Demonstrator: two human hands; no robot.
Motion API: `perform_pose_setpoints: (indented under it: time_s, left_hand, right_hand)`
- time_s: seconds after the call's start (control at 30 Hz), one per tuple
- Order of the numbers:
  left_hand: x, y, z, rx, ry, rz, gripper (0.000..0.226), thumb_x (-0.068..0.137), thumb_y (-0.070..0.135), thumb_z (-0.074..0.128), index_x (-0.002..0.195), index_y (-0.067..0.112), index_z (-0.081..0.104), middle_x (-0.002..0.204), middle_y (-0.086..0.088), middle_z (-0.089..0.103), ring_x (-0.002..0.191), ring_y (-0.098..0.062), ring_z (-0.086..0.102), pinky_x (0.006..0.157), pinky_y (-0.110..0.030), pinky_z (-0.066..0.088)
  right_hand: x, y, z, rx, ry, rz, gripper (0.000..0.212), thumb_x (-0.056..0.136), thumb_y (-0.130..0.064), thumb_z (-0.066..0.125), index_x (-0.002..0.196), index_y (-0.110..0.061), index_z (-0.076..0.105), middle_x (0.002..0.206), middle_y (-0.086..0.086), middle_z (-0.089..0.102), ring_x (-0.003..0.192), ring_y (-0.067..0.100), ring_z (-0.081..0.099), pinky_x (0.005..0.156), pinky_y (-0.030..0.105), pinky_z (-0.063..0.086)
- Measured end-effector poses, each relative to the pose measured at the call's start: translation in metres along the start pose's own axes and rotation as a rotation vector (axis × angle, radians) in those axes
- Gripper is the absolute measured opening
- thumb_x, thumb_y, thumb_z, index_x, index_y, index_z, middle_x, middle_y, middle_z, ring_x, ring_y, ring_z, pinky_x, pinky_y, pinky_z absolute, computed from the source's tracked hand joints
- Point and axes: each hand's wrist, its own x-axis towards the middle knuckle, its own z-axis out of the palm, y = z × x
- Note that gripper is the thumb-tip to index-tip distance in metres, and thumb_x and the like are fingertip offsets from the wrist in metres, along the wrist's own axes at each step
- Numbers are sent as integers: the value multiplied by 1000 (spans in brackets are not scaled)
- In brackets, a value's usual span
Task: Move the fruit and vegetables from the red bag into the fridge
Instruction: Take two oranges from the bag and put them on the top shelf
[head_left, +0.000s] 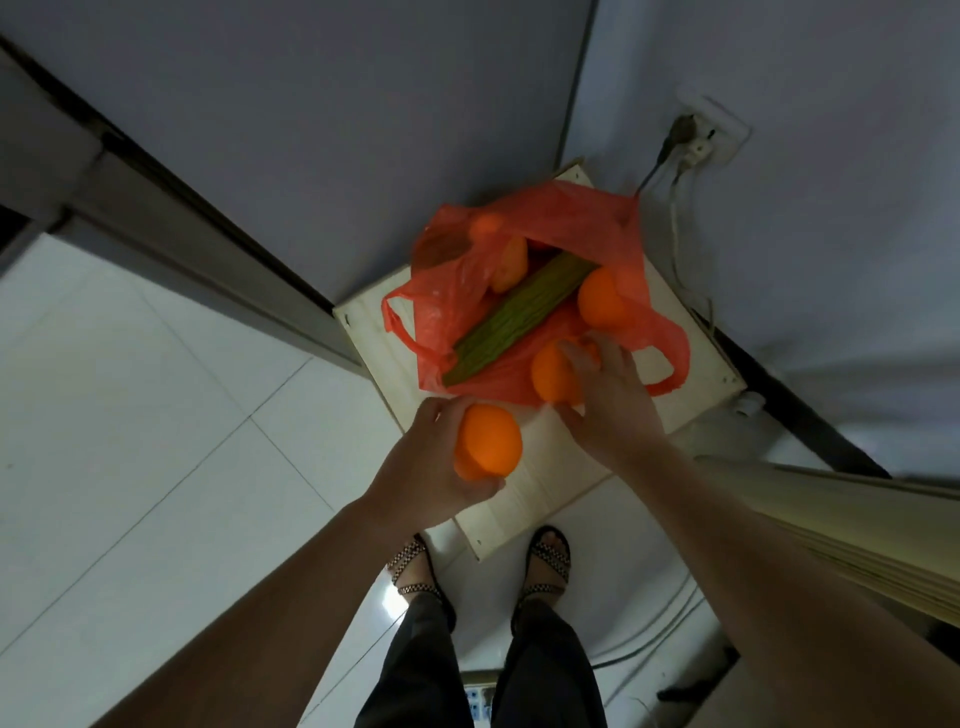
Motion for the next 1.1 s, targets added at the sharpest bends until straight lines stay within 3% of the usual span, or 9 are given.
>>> perform_pose_setpoints:
  time_s: [0.23,0.43,0.53,0.67,0.73,0.83,0.9,1.1]
  left_hand:
    - [-50,40,-76,-29,32,-69,99,62,44,82,139,25,24,142,-1,33,122,-22,43,87,-28,40]
    - [-128,83,-160,-91,149,-38,86,61,38,84,131,24,34,133,1,39,105,-14,47,86,-33,47]
    - [-168,94,-191,-51,212,0,85,62,44,81,132,29,35,134,4,39,110,-16,50,89,-36,49]
    - [-217,102,-209,-24,350,-4,87,63,43,81,135,30,34,137,5,37,117,-17,45,89,-29,44]
    - [-239,108,-207,-57,445,-41,87,64,41,81,136,28,33,137,4,38,119,-17,44,86,-24,38]
    - [-268,113,-194,-66,579,-160,94,63,43,81,139,25,29,140,2,37,122,-19,42,85,-23,36]
    - [-287,114,-180,-70,665,-254,96,62,46,81,139,23,28,142,2,38,123,-20,43,85,-23,37]
    - [-362,108,-148,-98,821,-480,89,64,47,79,137,24,32,142,3,37,123,-19,43,85,-22,37]
  right_hand:
    - [-47,-74,-76,133,66,52,73,70,-20,78,133,-10,41,131,18,41,114,37,48,86,47,50]
    - [-103,-160,-163,207,162,-10,71,71,-25,78,131,-21,39,132,7,34,112,24,47,82,29,45]
    - [-121,-193,-189,244,201,-43,74,68,-27,79,129,-28,37,134,4,33,113,20,44,81,29,46]
    - [-135,-222,-210,279,207,-139,76,67,-27,80,131,-27,40,134,0,41,114,8,36,82,19,36]
    - [-136,-232,-217,324,160,-197,74,68,-27,79,132,-26,42,131,-4,42,112,7,37,84,19,37]
    - [-133,-243,-224,355,48,-310,71,68,-31,76,131,-28,43,136,-3,39,119,13,41,93,31,44]
    - [-132,-251,-223,353,-26,-394,71,68,-32,76,131,-29,43,136,-1,37,122,18,41,94,32,44]
    - [-148,-298,-207,347,-248,-612,70,71,-28,77,131,-31,41,136,-6,33,117,12,40,83,7,29]
